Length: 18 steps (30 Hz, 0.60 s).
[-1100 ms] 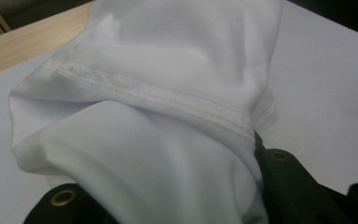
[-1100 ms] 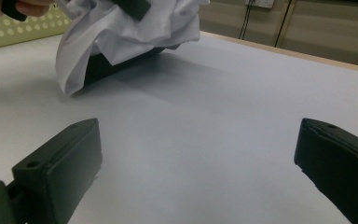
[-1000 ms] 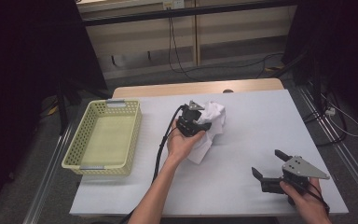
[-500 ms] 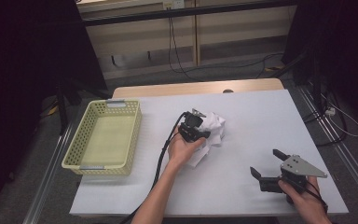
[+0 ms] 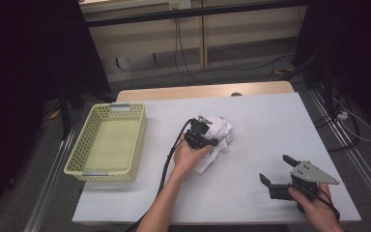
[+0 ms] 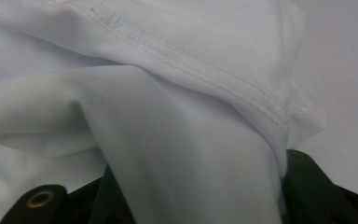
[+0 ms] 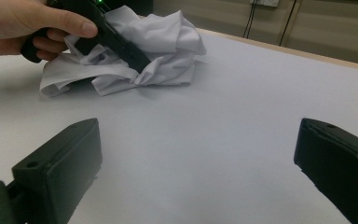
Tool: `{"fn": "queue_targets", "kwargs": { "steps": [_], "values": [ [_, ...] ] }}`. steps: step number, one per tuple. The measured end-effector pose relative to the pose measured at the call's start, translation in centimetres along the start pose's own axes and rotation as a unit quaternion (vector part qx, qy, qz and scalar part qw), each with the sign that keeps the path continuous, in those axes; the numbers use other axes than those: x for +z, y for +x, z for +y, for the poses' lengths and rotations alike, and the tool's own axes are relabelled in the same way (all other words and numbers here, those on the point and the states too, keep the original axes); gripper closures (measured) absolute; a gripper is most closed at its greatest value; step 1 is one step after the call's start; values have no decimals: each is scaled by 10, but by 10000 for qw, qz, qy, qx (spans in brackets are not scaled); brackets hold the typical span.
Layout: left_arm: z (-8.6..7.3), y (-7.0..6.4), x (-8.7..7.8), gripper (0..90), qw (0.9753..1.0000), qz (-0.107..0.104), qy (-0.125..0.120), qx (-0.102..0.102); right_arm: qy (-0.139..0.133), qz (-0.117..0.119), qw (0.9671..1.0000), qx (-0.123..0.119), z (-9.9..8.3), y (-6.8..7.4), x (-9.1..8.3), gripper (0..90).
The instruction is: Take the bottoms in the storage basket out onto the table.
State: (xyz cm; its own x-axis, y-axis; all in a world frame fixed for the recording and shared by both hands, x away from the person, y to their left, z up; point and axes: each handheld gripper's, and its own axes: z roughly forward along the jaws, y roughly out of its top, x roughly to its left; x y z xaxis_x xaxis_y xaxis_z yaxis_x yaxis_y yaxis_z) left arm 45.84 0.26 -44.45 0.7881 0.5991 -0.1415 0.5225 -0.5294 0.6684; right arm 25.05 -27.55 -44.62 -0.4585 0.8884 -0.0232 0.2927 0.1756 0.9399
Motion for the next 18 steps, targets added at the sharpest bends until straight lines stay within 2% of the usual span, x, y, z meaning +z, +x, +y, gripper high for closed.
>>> {"fn": "queue_targets", "kwargs": {
  "steps": [3,5,6,8,13,18],
  "values": [
    [0,0,0,484,10000,-66,-12,-26,0,-12,10000,7,0,-1,-1,3],
    [0,-1,0,457,10000,-16,12,35,2,-28,10000,3,0,-1,-1,3],
    [1,-2,0,427,10000,-9,23,-4,5,-38,10000,7,-1,-1,-2,3],
    [1,-3,0,328,9999,-46,32,-90,4,-46,10000,13,-1,-1,-2,4],
    [1,-5,-1,160,10000,81,24,-37,2,-68,10000,22,-1,-1,-4,4],
    [2,-3,-11,88,9998,140,-112,-117,1,-66,10000,19,-1,-1,-4,4]
  ]
}}
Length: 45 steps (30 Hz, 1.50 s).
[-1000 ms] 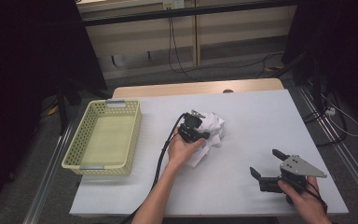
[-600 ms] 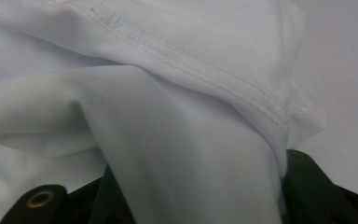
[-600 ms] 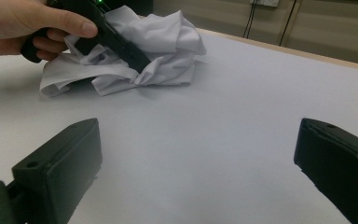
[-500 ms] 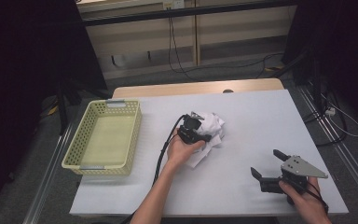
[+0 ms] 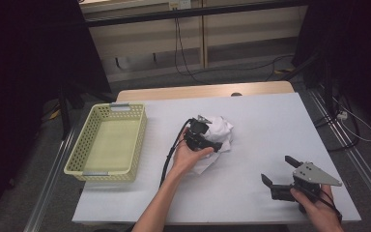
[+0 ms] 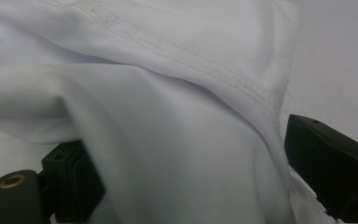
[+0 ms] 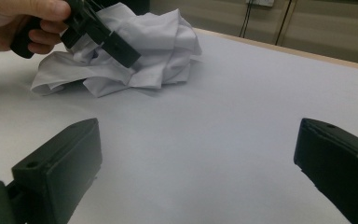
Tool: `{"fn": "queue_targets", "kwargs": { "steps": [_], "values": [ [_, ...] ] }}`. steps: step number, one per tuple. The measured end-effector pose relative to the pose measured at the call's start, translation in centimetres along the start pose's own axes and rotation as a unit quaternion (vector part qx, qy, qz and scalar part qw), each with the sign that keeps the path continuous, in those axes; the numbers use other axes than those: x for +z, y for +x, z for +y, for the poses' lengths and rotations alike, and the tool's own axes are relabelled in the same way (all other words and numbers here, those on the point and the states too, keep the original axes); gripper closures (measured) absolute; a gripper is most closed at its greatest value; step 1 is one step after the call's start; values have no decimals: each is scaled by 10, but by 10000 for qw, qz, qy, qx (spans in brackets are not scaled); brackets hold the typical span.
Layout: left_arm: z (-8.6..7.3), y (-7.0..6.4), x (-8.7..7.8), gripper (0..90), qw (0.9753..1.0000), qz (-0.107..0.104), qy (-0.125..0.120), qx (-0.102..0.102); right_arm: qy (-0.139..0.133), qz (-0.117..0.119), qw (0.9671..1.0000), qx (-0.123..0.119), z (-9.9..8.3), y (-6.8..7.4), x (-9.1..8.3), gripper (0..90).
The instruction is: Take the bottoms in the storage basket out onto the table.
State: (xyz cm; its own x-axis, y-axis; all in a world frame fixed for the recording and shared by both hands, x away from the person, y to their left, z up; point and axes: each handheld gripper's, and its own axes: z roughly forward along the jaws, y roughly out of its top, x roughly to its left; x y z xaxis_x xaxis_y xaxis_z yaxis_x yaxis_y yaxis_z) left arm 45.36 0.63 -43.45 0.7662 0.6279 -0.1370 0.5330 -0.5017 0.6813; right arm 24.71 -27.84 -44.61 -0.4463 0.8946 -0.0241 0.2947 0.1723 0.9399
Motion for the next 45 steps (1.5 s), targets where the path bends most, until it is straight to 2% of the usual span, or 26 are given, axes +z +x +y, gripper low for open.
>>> {"fn": "queue_targets", "kwargs": {
  "steps": [6,9,11,13,16,21,23,26,29,33,36,38,40,41,45],
  "values": [
    [-2,5,-18,74,9995,187,-269,-33,4,-1,10000,2,0,0,1,4],
    [-3,9,-31,73,9988,87,-477,-33,-3,2,10000,-4,0,0,1,4],
    [-3,9,-38,70,9982,157,-579,-33,-2,3,10000,-9,0,0,1,4],
    [-3,9,-47,71,9981,194,-591,46,-3,3,10000,-7,0,0,1,4],
    [-5,10,-58,71,9969,436,-637,165,0,0,10000,1,0,0,1,4],
    [-9,13,-73,71,9956,535,-745,208,4,-1,10000,7,0,0,1,4],
    [-9,15,-79,71,9952,594,-755,182,18,3,10000,-1,0,0,2,4],
    [-10,19,-88,71,9952,572,-786,115,19,4,10000,11,0,0,2,4],
    [-12,20,-97,71,9942,726,-775,142,26,-4,10000,17,0,0,2,4],
    [-19,23,-107,71,9934,683,-917,13,31,-1,10000,18,0,0,3,4],
    [-26,22,-111,71,9931,662,-970,41,32,3,10000,15,0,0,4,4],
    [-27,21,-115,70,9931,738,-894,173,29,8,10000,14,0,1,4,3],
    [-26,21,-121,57,9896,1026,-973,261,28,10,10000,12,0,1,4,4],
    [-25,22,-124,56,9888,1074,-1001,273,35,9,10000,2,1,1,4,4],
    [-21,30,-139,53,9895,876,-1138,131,25,13,10000,22,0,1,3,4]
  ]
}}
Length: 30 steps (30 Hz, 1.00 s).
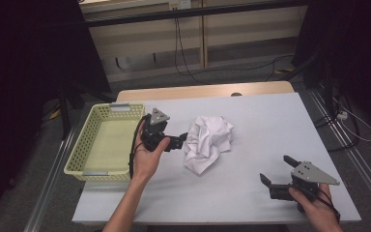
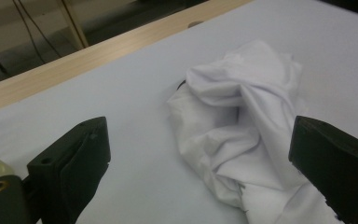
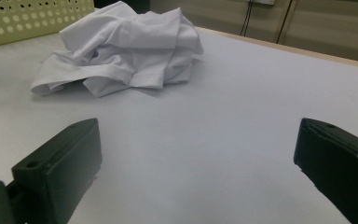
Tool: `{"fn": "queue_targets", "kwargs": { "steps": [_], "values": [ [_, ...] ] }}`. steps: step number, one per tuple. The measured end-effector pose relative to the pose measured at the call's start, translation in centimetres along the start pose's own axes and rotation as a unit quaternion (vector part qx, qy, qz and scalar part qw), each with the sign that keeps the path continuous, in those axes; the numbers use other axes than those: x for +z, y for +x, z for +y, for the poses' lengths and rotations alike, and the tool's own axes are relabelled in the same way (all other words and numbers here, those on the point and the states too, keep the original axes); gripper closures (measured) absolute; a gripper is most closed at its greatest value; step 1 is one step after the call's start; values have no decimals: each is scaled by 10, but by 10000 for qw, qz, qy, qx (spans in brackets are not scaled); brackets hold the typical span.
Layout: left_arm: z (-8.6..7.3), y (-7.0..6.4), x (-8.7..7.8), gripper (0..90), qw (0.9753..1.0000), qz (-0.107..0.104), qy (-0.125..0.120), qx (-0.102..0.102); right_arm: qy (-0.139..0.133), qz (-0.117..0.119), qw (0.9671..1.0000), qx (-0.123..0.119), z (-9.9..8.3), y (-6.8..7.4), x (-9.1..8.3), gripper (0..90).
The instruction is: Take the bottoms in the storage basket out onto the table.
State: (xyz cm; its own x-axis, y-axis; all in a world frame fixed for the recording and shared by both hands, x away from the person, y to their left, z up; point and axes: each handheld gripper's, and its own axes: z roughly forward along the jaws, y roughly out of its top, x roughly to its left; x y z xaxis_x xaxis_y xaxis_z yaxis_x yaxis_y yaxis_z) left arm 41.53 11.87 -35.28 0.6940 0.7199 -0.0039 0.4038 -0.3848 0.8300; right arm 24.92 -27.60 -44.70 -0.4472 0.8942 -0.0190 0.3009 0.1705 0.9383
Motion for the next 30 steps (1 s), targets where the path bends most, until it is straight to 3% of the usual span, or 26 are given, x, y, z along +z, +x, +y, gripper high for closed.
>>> {"fn": "queue_targets", "kwargs": {
  "steps": [5,8,13,17,21,25,30],
  "values": [
    [3,17,-18,61,9994,266,-210,-99,-11,-1,10000,10,0,0,-1,4],
    [0,27,-24,71,9992,338,-175,-101,-8,4,10000,42,0,0,0,4],
    [-4,46,-36,60,9985,338,-220,-358,-17,14,10000,44,1,1,-1,4],
    [-6,58,-48,57,9969,650,-242,-368,-24,-27,10000,77,0,-1,-2,4],
    [-8,71,-62,55,9952,718,-383,-544,-15,-18,10000,58,0,-1,-1,4],
    [-10,82,-76,50,9931,930,-413,-578,-4,27,10000,-4,0,1,-1,4],
    [-12,90,-88,49,9920,1005,-411,-641,-26,32,10000,-20,0,1,-3,4]
  ]
}}
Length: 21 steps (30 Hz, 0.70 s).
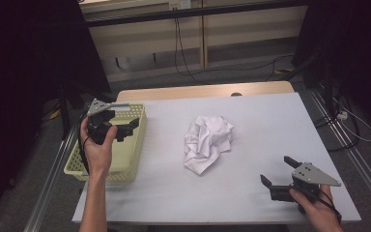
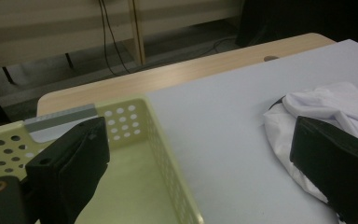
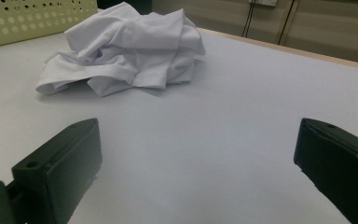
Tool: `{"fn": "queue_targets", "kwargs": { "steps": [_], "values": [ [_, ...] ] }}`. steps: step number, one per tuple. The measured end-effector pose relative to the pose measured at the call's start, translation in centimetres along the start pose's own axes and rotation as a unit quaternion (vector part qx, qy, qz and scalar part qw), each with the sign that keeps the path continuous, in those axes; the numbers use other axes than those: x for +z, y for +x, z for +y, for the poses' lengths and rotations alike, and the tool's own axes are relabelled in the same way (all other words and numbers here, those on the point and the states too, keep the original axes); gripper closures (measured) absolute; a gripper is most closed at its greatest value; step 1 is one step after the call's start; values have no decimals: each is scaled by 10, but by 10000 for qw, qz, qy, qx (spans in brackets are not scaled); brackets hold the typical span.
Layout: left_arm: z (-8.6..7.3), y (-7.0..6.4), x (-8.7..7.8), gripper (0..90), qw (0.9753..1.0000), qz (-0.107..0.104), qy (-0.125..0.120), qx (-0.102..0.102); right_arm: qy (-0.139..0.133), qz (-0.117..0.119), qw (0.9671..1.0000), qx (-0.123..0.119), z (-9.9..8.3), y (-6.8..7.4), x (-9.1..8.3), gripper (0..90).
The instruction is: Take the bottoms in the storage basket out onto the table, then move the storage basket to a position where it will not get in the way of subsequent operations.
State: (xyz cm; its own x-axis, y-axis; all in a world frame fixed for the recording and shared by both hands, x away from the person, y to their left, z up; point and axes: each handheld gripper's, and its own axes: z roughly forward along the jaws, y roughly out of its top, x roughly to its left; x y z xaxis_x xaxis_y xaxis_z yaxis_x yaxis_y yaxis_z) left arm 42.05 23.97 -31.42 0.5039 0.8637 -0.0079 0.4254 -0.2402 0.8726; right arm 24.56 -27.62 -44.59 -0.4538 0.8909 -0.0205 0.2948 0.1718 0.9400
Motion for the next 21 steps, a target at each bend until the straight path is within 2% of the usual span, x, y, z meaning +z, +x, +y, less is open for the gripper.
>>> {"fn": "queue_targets", "kwargs": {
  "steps": [2,5,10,13,17,21],
  "values": [
    [0,4,-4,49,10000,51,-22,-17,-9,11,10000,-9,0,0,-1,3],
    [-1,11,-8,49,9998,86,-95,-163,-11,12,10000,1,0,0,-1,3],
    [-3,12,-10,47,9988,460,126,99,-2,32,10000,-1,0,0,0,3],
    [-4,16,-13,48,9991,406,130,55,2,65,10000,-32,1,1,1,3],
    [-6,27,-21,45,9989,448,132,-30,20,54,10000,-12,1,0,3,3],
    [-11,41,-28,61,9980,563,242,-141,10,28,10000,27,2,0,4,3]
  ]
}}
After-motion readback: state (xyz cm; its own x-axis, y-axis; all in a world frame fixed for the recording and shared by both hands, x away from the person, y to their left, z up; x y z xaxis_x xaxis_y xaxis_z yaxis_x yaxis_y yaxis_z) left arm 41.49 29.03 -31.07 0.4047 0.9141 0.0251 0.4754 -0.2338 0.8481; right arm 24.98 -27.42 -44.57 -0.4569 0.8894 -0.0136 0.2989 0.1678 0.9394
